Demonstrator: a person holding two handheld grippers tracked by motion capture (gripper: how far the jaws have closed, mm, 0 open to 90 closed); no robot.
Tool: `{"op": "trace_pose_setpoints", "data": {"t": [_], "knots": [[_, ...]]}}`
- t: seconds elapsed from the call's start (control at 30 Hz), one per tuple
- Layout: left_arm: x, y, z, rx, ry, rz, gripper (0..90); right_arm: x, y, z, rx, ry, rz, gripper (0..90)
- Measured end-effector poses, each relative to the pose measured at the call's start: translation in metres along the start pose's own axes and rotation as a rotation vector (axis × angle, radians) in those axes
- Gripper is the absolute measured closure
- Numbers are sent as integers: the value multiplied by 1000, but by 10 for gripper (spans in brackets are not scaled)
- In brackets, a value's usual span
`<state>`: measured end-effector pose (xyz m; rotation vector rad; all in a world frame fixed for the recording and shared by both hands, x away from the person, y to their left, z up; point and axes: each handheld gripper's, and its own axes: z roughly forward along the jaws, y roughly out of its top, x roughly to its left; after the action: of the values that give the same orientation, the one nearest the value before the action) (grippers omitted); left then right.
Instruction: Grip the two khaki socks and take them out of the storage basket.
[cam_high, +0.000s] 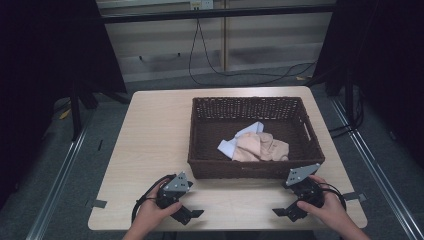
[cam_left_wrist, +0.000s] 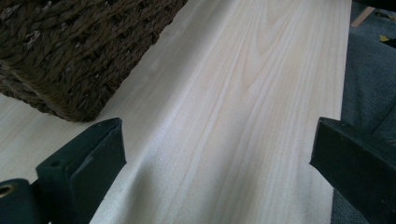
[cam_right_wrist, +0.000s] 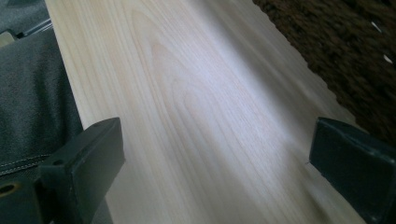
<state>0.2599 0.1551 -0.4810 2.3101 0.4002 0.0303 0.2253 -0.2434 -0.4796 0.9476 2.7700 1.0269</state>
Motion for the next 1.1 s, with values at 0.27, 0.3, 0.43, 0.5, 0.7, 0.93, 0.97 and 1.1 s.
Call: {"op": "trace_pose_setpoints", "data": {"t": [0.27,0.3,0.43,0.5,0.7,0.93,0.97,1.1], "knots": [[0,0,1,-2,-3,-6,26,5,17,6,19,21,-31,29],[1,0,1,-3,-3,-6,26,5,19,6,24,20,-41,30],[0,0,1,-3,-1,-9,26,7,27,9,42,35,-44,30],[0,0,1,-3,-1,-9,26,9,31,9,63,35,-33,31],[1,0,0,-6,-2,-9,26,10,42,12,94,49,-48,31],[1,0,0,-8,-2,-9,26,12,49,15,136,46,-54,33],[1,0,0,-6,-2,-8,26,12,51,17,146,47,-62,33],[1,0,0,-7,-1,-9,26,12,54,20,161,55,-66,37]]}}
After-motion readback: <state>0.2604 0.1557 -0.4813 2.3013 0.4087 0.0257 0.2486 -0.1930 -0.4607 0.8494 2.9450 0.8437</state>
